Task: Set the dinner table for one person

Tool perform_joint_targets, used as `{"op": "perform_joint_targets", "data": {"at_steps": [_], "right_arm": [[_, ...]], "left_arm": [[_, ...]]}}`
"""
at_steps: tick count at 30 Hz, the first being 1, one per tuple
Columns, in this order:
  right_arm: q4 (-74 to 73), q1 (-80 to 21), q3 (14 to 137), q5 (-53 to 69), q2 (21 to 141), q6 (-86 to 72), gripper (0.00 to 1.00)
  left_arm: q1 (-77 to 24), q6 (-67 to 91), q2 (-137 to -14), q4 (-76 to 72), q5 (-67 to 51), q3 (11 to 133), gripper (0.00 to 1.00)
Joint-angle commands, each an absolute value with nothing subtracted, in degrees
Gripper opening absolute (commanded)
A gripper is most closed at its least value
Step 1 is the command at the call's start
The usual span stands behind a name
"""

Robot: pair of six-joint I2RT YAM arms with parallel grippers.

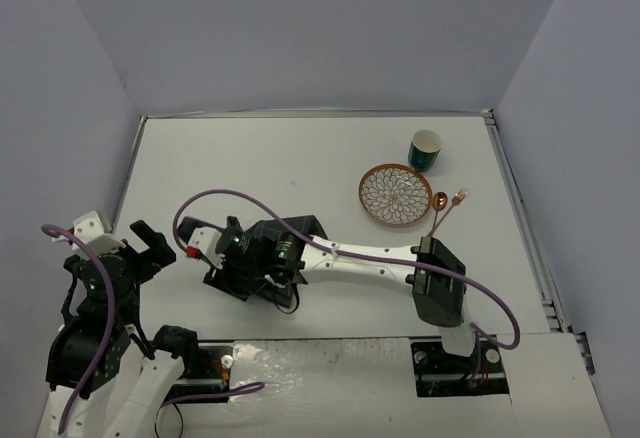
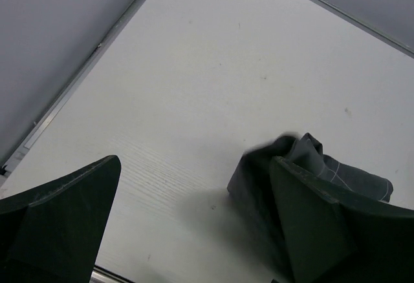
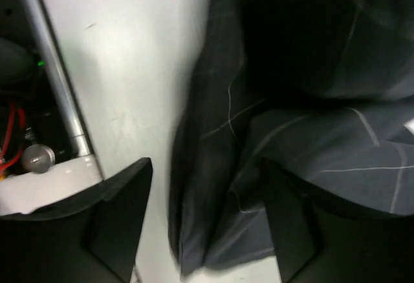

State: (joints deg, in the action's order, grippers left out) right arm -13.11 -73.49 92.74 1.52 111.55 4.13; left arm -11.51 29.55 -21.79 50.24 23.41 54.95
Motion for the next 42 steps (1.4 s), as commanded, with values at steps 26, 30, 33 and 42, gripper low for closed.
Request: {"op": "perform_joint_targets", "data": {"at_steps": [26, 30, 33, 42], "right_arm": [[1.79, -55.48, 65.08, 7.06, 98.34, 0.04, 0.62], [5.05, -53.93, 63.30, 4.59, 98.86, -5.13, 0.62], [7.13, -53.09, 62.37, 1.84, 100.19, -7.58, 0.62], [13.60, -45.68, 64.72, 1.82, 106.29, -12.47, 0.27]], "left_arm": [[-11.43, 34.62, -38.91, 30.62, -11.90, 40.81, 0.97], [-11.67, 34.63, -40.16, 28.93, -14.07, 39.78, 0.97], [-11.86, 34.65, -41.02, 27.62, -14.76, 38.89, 0.97], [-11.95, 35.07, -44.73, 26.46, -14.59, 38.40, 0.97]]}}
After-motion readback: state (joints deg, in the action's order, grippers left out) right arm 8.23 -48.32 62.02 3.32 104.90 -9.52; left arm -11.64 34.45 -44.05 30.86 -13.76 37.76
